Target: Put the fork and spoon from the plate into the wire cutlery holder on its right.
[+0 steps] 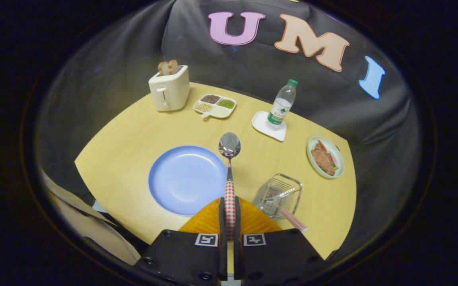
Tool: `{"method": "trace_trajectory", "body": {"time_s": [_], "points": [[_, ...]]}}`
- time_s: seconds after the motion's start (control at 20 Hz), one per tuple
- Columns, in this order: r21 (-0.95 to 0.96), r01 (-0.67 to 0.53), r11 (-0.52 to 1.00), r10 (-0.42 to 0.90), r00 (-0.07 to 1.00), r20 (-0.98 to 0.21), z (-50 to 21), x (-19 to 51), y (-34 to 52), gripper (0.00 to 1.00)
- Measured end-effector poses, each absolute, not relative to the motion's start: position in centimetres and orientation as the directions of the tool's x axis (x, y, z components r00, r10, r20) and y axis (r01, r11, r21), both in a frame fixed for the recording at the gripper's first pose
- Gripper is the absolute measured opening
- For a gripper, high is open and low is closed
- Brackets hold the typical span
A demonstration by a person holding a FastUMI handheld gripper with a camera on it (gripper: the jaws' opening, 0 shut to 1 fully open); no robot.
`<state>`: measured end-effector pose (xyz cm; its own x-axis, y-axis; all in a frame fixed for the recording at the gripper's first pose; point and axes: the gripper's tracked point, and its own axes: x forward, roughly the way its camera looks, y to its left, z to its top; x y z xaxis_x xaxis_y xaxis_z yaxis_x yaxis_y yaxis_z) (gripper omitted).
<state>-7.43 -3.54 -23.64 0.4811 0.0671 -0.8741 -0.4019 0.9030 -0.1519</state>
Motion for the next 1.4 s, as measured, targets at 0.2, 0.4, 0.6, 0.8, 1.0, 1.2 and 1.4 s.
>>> {"method": "trace_trajectory", "body": {"time_s": [0.2,0.4,0.6,0.8,1.0,1.2,1.4], "points": [[-0.134,-0.413,0.901,0.074,0.45,-0.89,-22.2,-6.3,-6.4,0.09],[-0.136,-0.438,0.889,0.063,0.409,-0.91,-21.4,-6.5,-9.2,0.09],[-0.152,-0.485,0.861,0.025,0.34,-0.94,-21.1,-7.0,-12.2,0.09],[-0.166,-0.516,0.84,-0.012,0.288,-0.958,-20.9,-7.3,-14.4,0.09],[-0.179,-0.571,0.801,-0.062,0.218,-0.974,-20.6,-7.1,-16.4,0.09],[-0.128,-0.617,0.777,-0.078,0.108,-0.991,-21.1,-6.7,-16.9,0.09],[-0.097,-0.656,0.748,-0.112,0.02,-0.994,-22.3,-6.4,-17.1,0.09]]}}
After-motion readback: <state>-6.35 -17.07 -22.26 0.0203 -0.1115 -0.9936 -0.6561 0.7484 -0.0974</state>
